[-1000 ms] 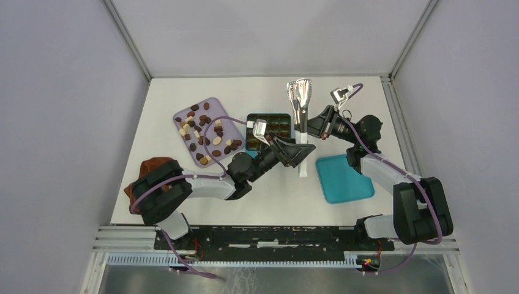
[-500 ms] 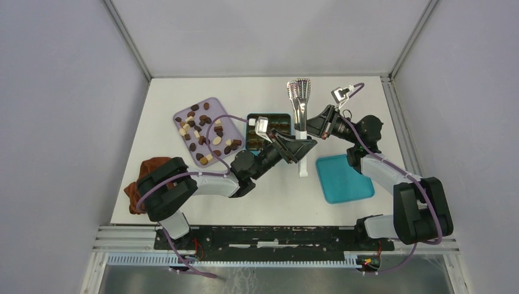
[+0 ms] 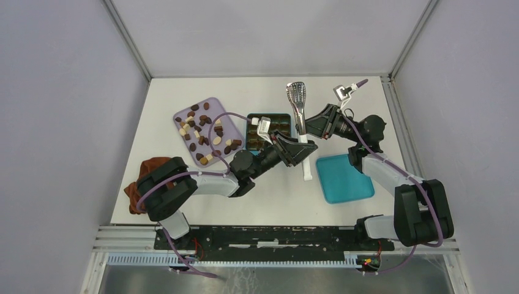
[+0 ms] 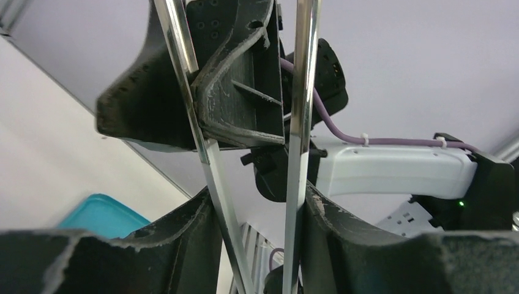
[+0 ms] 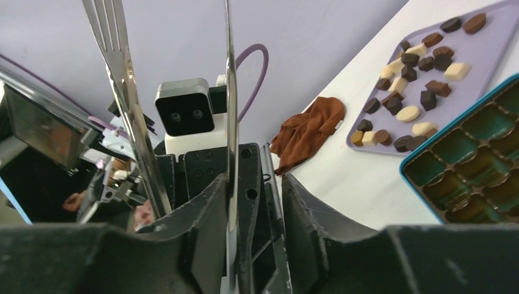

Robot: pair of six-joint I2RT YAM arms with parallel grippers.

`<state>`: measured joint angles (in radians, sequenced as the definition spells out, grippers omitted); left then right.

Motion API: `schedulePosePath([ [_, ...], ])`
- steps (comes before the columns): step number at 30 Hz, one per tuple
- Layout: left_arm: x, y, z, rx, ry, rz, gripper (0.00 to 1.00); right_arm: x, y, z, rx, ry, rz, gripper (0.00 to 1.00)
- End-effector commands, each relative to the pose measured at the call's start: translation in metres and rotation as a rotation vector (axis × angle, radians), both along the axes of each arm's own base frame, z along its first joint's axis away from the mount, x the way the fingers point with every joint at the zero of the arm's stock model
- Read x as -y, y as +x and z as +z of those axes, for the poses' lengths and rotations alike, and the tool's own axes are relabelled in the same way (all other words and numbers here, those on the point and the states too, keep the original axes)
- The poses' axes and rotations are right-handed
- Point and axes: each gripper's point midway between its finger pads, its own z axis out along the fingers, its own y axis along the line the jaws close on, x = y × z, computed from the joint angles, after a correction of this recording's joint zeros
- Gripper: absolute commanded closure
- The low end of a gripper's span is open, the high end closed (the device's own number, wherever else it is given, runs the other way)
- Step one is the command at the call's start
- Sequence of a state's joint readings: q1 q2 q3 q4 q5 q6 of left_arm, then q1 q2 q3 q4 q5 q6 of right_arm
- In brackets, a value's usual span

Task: Pack the chocolate
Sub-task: Pick up the clamp from the center of the board.

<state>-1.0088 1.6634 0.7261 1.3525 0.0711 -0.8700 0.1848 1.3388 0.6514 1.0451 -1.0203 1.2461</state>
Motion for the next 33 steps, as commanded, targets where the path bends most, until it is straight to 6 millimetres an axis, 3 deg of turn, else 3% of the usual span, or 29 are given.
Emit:
schedulePosePath([
  [1, -0.005, -0.039, 0.043, 0.132, -0.112, -0.176, 0.52, 0.002, -0.007, 0.035, 0.239, 0.003, -0.005, 0.55],
  [5, 0.001, -0.049, 0.042, 0.133, -0.101, -0.255, 0.52, 0.003, -0.019, 0.049, 0.322, 0.026, 0.032, 0.53],
  [12, 0.005, -0.05, 0.039, 0.121, -0.068, -0.29, 0.53, 0.001, -0.024, 0.055, 0.396, -0.005, 0.072, 0.54],
  [14, 0.006, -0.049, 0.037, 0.113, -0.055, -0.287, 0.53, 0.0, -0.02, 0.052, 0.385, -0.032, 0.064, 0.6],
  [17, 0.005, -0.044, 0.034, 0.104, -0.043, -0.26, 0.49, 0.001, -0.012, 0.045, 0.354, -0.07, 0.037, 0.79],
  [20, 0.002, -0.035, 0.032, 0.098, -0.032, -0.201, 0.41, 0.001, -0.009, 0.043, 0.277, -0.058, 0.025, 0.93],
  [23, -0.001, -0.027, 0.031, 0.096, -0.04, -0.136, 0.3, 0.002, -0.01, 0.047, 0.235, -0.03, 0.003, 0.99],
  [30, -0.004, -0.027, 0.046, 0.19, -0.104, -0.014, 0.04, 0.007, -0.005, 0.042, 0.109, 0.035, -0.06, 1.0],
  [33, -0.002, -0.028, 0.05, 0.217, -0.121, 0.011, 0.0, 0.009, -0.004, 0.042, 0.045, 0.088, -0.069, 1.0],
])
